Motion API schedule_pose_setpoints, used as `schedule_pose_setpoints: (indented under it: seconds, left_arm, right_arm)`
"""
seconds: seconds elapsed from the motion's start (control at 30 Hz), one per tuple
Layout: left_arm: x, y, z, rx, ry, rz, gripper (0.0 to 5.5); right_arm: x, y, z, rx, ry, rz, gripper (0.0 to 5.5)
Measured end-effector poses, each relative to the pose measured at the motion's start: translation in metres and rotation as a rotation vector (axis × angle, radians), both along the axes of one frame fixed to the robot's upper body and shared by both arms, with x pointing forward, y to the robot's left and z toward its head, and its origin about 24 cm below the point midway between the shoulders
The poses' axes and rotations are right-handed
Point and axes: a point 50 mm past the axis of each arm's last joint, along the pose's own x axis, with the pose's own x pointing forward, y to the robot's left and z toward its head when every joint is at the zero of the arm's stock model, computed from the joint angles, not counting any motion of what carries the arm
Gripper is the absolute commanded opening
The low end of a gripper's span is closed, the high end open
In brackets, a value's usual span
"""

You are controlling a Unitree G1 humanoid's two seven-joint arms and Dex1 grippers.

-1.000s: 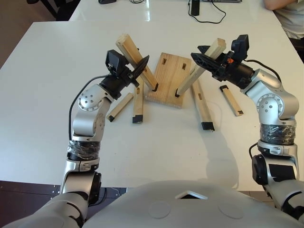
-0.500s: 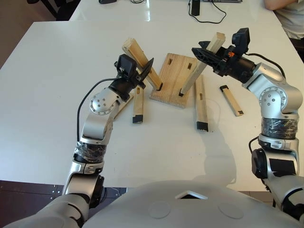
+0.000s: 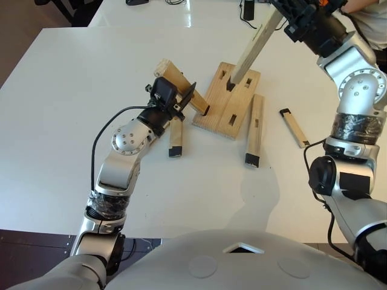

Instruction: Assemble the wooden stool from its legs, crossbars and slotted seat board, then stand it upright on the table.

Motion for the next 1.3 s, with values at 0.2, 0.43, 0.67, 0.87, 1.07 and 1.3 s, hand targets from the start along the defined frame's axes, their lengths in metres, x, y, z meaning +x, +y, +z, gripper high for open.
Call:
schedule_pose_setpoints:
  seconds: [0.2, 0.43, 0.67, 0.87, 1.07, 1.3]
  left_arm:
    - [0.001, 0.006, 0.003, -0.003, 0.029, 0.061, 1.88]
    - [-0.002, 0.021, 0.009, -0.041, 0.097, 0.216, 1.78]
    - [-0.012, 0.024, 0.011, -0.093, 0.178, 0.298, 1.59]
    - [-0.005, 0.019, 0.009, -0.122, 0.193, 0.294, 1.47]
    - [0.004, 0.021, 0.010, -0.162, 0.192, 0.262, 1.35]
    - [0.005, 0.024, 0.006, -0.189, 0.205, 0.258, 1.31]
  right_arm:
    - [0.000, -0.047, -0.017, -0.163, 0.004, -0.220, 2.18]
    - [-0.017, -0.075, -0.043, -0.214, 0.102, -0.191, 2.18]
    - [-0.061, -0.089, -0.069, -0.205, 0.391, 0.025, 2.18]
    - [-0.055, -0.084, -0.111, -0.128, 0.527, 0.034, 2.18]
    - [-0.037, -0.084, -0.119, -0.166, 0.452, 0.023, 2.87]
    - [-0.024, -0.113, -0.148, -0.356, 0.505, -0.131, 3.95]
